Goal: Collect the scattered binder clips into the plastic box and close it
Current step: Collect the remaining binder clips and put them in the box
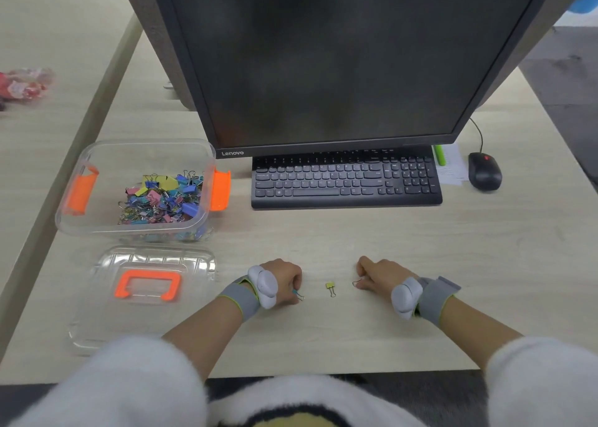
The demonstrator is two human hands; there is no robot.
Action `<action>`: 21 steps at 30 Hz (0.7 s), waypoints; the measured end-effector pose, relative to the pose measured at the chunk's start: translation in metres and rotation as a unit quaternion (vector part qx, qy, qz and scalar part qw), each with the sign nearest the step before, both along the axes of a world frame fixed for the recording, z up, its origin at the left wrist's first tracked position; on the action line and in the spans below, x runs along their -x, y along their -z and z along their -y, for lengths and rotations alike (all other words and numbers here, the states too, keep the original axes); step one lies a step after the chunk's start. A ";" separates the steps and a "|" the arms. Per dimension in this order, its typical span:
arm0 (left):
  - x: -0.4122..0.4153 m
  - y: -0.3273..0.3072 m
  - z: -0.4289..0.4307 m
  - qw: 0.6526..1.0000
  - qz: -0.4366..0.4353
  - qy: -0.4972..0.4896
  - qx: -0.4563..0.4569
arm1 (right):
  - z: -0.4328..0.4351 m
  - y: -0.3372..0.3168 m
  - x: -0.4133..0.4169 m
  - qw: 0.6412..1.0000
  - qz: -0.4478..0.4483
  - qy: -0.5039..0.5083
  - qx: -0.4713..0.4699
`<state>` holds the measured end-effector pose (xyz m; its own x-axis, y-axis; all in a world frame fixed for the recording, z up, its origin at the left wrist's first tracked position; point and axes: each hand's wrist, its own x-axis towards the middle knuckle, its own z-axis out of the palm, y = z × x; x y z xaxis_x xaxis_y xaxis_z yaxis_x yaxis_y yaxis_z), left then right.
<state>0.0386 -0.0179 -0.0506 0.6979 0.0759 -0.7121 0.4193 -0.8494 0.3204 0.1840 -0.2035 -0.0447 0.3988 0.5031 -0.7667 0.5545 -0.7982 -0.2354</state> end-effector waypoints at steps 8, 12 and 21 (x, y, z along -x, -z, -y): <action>-0.002 0.000 0.007 0.999 0.012 -0.036 -0.021 | 0.002 -0.003 0.005 0.999 0.031 0.025 -0.008; -0.002 0.003 0.010 0.990 0.013 -0.128 0.050 | 0.000 -0.005 0.016 0.996 0.006 0.075 -0.050; -0.003 0.005 0.008 0.945 0.078 -0.288 0.131 | -0.022 -0.008 0.042 0.997 -0.053 0.023 -0.054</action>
